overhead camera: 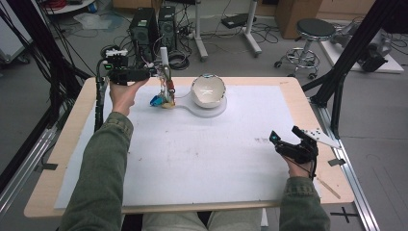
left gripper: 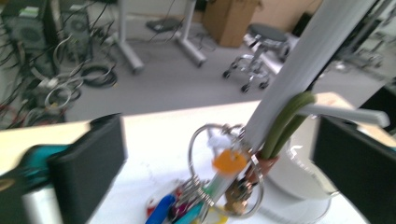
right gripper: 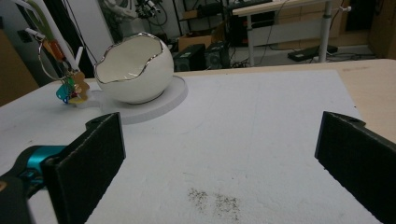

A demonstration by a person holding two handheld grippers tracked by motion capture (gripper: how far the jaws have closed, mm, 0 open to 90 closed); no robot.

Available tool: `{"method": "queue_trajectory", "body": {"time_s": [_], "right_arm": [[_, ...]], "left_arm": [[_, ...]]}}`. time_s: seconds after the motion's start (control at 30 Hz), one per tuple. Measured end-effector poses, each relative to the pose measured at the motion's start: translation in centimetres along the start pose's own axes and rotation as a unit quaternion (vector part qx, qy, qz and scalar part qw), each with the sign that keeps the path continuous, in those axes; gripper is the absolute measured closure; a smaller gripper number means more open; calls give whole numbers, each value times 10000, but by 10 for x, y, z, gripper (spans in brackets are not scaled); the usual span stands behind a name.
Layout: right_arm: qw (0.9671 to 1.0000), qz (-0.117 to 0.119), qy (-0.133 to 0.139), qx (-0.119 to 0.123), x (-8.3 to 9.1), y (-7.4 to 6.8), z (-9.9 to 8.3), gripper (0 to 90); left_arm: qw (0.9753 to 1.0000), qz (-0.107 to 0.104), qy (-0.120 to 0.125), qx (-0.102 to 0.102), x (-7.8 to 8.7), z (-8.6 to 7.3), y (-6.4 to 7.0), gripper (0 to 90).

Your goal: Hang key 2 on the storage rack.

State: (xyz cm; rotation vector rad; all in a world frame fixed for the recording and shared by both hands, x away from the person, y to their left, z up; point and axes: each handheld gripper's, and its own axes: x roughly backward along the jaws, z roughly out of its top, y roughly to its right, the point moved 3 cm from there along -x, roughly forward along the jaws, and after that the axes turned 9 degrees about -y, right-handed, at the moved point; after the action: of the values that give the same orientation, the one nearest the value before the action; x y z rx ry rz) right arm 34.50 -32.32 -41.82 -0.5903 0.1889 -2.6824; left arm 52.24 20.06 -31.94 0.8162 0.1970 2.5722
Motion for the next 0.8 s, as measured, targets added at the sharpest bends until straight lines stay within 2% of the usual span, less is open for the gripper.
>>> {"method": "queue_trajectory", "body": {"time_s": [0.13, 0.33, 0.43, 0.53, 0.73, 0.8], "right_arm": [[10000, -16, 11, 15, 0, 1, 0, 8], [10000, -2, 25, 20, 0, 0, 0, 8], [10000, -1, 39, 20, 0, 0, 1, 8], [10000, 12, 47, 35, 0, 0, 1, 8], [10000, 6, 44, 38, 1, -1, 1, 8], [10000, -2, 54, 59, 1, 0, 1, 8]], "left_arm": [[9995, -203, 193, 144, 5, -2, 2, 16], [9995, -106, 295, -15, 17, -7, 5, 16], [9996, -9, 256, -116, 24, -10, 5, 16], [9994, -28, 302, -139, 29, -14, 5, 16], [9994, 1, 301, -196, 35, -21, 6, 16], [9992, 75, 267, -294, 36, -23, 6, 16]]}}
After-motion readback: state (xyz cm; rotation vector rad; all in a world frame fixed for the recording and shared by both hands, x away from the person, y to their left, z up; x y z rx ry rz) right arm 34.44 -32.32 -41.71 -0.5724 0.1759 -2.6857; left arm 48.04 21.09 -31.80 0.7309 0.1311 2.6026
